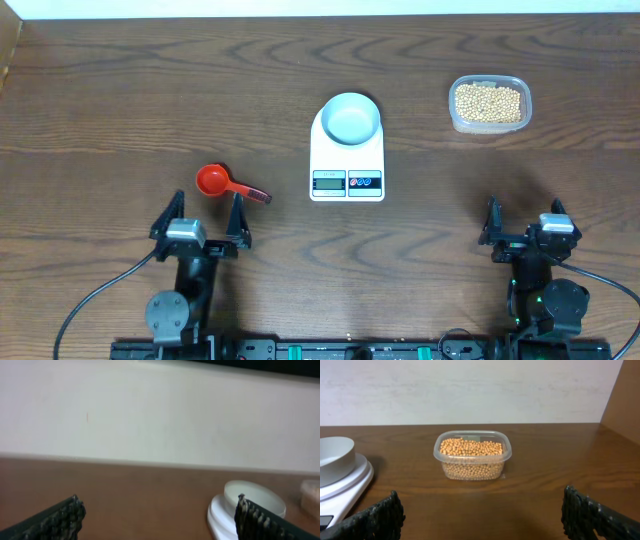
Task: Scoop item into bowl and weigh 50g on scale
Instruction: 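Raise the left arm and open the left gripper toward the red scoop, then lower the left gripper over the red scoop's cup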
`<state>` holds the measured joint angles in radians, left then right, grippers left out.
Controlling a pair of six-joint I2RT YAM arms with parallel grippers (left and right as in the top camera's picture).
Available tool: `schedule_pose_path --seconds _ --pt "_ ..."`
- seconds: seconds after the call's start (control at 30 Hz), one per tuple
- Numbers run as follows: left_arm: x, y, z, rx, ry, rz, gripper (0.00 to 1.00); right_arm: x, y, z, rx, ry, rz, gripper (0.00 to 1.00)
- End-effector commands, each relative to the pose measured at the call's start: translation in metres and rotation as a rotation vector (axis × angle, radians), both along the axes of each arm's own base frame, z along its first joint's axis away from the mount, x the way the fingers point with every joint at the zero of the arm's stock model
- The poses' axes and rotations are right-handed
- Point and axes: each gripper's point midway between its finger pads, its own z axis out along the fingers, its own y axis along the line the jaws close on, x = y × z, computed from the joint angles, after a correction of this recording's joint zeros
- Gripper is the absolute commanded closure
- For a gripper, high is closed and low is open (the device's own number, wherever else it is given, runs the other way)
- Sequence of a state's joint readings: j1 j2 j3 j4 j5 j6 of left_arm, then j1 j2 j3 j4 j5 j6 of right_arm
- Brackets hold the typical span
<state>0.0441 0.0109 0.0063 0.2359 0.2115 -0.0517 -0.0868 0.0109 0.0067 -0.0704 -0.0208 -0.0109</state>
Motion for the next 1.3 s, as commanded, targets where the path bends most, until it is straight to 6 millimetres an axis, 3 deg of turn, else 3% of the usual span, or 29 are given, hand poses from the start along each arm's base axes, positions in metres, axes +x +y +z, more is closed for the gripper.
schedule_pose_path --seconds 0.0,0.4,0.63,0.8,1.0,1.27 --pt "-0.005 -0.003 0.021 0.011 -0.09 -0.013 0.02 0.0 -0.004 0.0 0.005 0.0 -0.02 0.01" --pt "-0.025 0.023 0.089 -0.022 -0.276 0.136 0.02 0.0 -0.004 0.0 0.005 0.0 -0.02 0.01" --pt "-0.029 0.028 0.115 -0.031 -0.296 0.166 0.02 0.0 -0.004 0.0 0.005 0.0 -0.02 0.01" --pt "-0.013 0.03 0.128 -0.03 -0.231 0.173 0.02 0.0 -0.004 0.0 0.005 0.0 -0.02 0.01" --pt "0.02 0.031 0.138 -0.023 -0.05 0.175 0.02 0.0 -0.004 0.0 0.005 0.0 -0.02 0.01" --pt "0.048 0.047 0.126 -0.12 0.295 0.267 0.02 0.0 -0.004 0.0 0.005 0.0 -0.02 0.01"
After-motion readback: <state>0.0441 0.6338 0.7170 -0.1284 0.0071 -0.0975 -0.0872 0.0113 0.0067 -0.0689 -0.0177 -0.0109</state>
